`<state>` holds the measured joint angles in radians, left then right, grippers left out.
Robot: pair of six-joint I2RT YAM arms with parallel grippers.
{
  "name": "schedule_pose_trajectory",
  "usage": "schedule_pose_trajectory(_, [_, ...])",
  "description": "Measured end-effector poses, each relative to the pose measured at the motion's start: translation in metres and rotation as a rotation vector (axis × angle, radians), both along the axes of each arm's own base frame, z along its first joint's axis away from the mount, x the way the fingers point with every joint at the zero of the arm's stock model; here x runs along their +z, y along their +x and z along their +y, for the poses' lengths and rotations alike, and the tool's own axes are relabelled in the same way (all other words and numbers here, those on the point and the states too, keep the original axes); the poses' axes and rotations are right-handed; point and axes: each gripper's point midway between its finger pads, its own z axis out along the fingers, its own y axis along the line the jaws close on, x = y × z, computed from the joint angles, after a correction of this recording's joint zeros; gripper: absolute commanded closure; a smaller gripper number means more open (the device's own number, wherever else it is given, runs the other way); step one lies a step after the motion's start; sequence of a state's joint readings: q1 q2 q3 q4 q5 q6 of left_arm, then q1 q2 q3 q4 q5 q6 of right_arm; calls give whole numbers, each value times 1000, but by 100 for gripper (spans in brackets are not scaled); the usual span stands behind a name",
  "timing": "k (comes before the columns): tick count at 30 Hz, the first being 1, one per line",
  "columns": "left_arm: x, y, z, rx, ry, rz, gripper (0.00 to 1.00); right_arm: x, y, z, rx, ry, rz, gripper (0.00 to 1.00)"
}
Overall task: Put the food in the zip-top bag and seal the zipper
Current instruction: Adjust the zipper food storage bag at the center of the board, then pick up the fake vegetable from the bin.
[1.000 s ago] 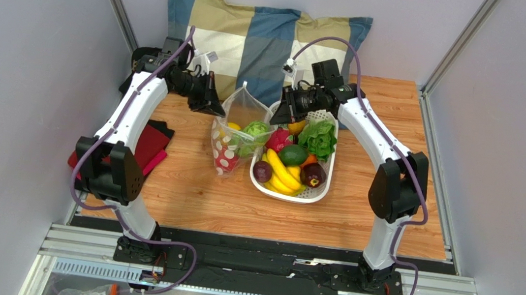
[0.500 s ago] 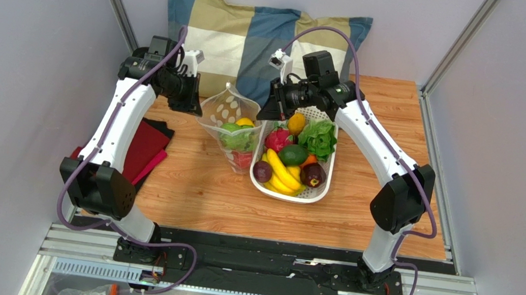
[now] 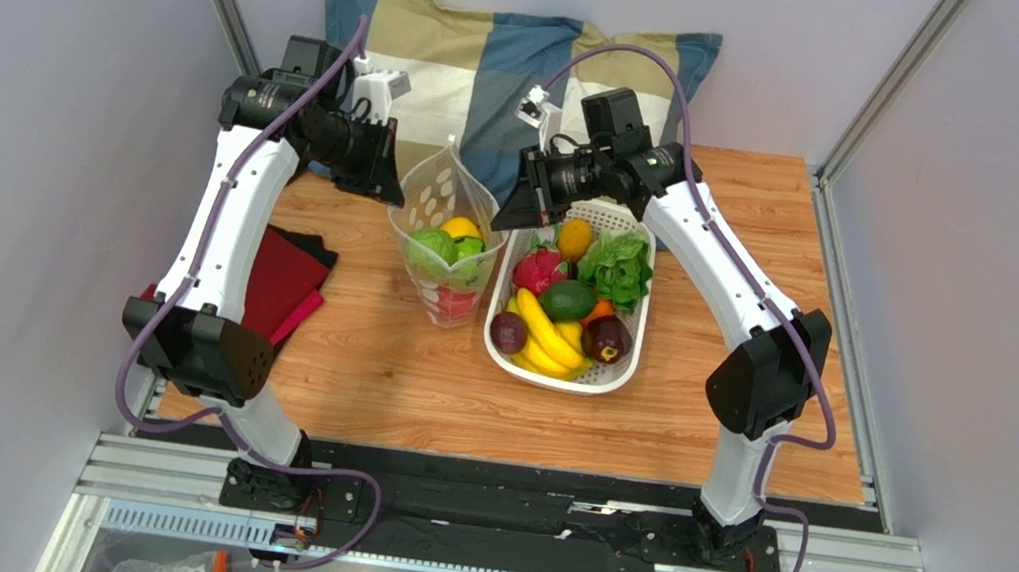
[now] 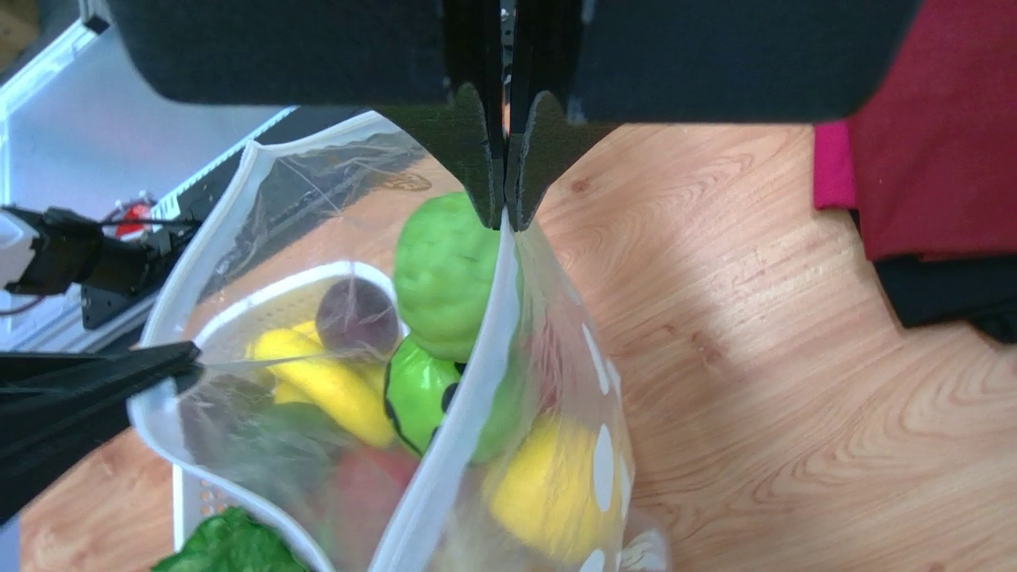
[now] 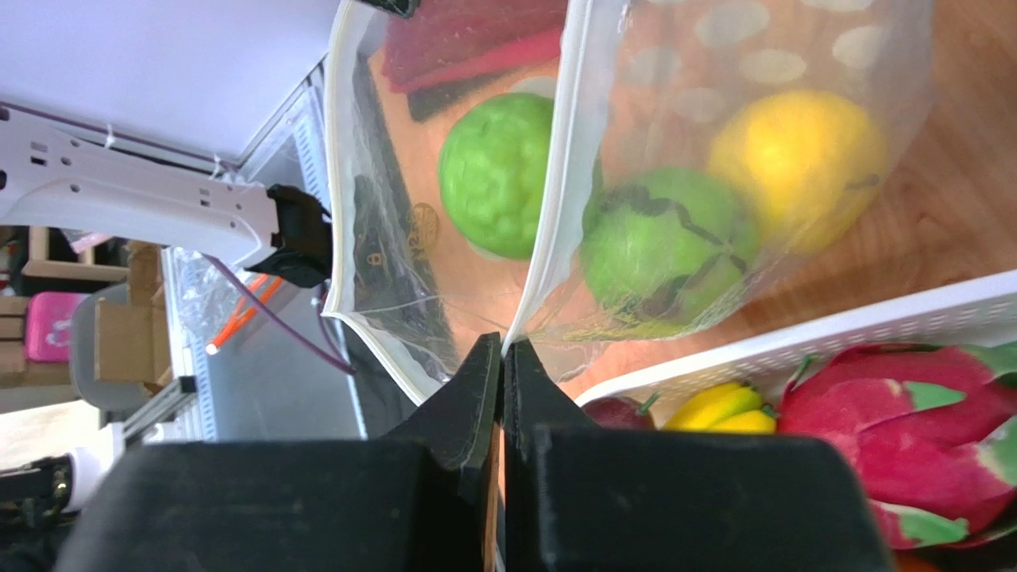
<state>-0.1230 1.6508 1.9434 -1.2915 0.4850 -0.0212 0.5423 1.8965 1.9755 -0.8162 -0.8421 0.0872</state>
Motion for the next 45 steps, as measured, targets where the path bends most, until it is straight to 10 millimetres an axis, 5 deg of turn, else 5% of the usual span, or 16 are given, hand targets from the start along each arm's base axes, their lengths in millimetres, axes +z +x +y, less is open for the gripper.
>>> schedule_pose_trajectory(5, [-1,-16,1,-33,2,-4,100,-17,-5,-2,-7,-10,30,100])
schedule_pose_trajectory(9, [-22,-29,6,-21,29,64,100,-42,-1,-2,-22,-50,70,100])
schedule_pose_trajectory(14, [-53,-20,8,-8,56,144,100,-71,11,-3,-48,-117,100,100])
schedule_pose_trajectory(22, [-51,-11,4,5,35,125,100,-47,9,-8,-67,-109,43,100])
schedule_pose_trajectory(25, [-50,-9,3,9,25,122,100,-41,9,-12,-75,-112,16,74])
schedule_pose_trajectory(26, [-50,-9,2,10,21,123,100,-42,9,-14,-77,-120,6,54])
schedule_pose_trajectory(29, [-52,-7,0,14,9,136,100,-47,12,-20,-84,-139,-2,32])
schedule_pose_trajectory(34, [-55,-6,-3,15,-5,152,100,-57,28,-52,-133,-166,2,11])
schedule_pose_trajectory(39, [-56,-5,-8,5,-13,156,100,-62,46,-108,-214,-251,-69,7])
schedule_pose_trajectory(45, [-56,-6,-14,-9,-19,155,100,-73,64,-151,-341,-419,-147,6])
